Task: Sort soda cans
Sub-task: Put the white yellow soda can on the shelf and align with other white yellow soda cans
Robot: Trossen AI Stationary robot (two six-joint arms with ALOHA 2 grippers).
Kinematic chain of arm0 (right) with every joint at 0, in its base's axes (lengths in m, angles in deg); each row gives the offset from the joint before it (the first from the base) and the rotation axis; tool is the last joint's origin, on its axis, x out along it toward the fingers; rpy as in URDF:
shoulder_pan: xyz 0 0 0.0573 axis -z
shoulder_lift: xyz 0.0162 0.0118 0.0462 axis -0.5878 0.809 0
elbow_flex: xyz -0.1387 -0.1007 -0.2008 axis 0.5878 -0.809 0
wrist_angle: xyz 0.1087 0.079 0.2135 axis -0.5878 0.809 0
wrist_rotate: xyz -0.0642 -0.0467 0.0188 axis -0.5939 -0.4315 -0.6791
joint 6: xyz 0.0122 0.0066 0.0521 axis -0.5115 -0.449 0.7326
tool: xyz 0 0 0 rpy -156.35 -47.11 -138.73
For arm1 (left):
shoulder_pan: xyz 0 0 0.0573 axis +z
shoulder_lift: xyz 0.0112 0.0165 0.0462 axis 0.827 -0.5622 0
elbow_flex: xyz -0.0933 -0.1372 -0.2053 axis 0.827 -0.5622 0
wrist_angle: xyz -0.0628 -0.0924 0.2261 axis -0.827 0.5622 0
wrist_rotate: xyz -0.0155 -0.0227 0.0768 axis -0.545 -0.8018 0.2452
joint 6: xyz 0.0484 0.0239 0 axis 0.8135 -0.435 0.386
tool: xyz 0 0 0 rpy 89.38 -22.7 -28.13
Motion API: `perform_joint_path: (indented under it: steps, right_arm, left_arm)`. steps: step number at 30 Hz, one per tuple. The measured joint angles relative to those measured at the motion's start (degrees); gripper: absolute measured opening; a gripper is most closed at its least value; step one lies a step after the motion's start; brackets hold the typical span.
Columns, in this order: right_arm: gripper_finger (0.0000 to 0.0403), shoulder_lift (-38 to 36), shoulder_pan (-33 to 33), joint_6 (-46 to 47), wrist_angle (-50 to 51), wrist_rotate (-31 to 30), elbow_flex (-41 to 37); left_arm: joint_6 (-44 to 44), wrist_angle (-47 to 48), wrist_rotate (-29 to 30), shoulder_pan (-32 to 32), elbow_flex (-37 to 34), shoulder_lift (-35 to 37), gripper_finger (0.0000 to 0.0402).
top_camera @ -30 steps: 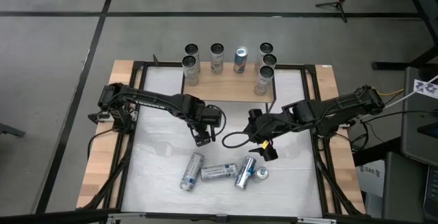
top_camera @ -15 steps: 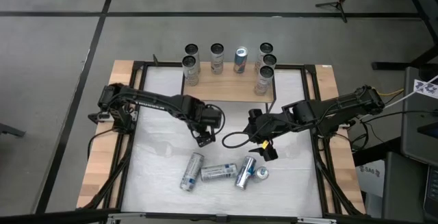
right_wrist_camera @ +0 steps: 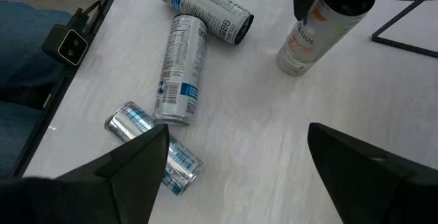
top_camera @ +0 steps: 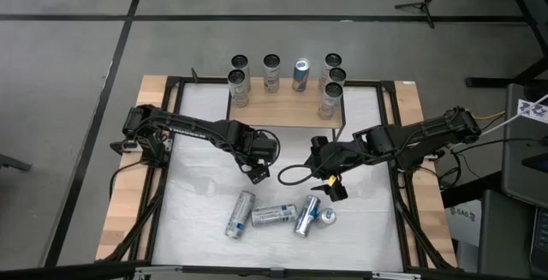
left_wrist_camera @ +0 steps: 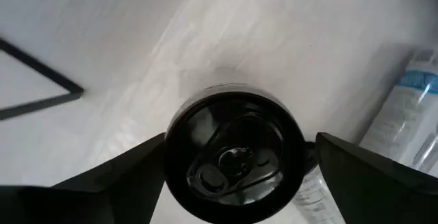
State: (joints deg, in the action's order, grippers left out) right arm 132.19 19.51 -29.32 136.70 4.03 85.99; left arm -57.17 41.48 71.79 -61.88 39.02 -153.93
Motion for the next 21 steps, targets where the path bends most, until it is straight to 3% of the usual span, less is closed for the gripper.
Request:
perform_joint_path:
  steps: [8,21]
  right_arm:
    - [0.0344,0.0,0.0,0.0,0.0,0.0,0.0]
    - [0.0344,0.0,0.0,0.0,0.0,0.0,0.0]
  left_arm:
    - [-8.5,0.0,1.1,0.0,0.0,0.0,0.0349]
    - [-10.0,0.1,2.3,0.0,0.0,0.0,0.0293]
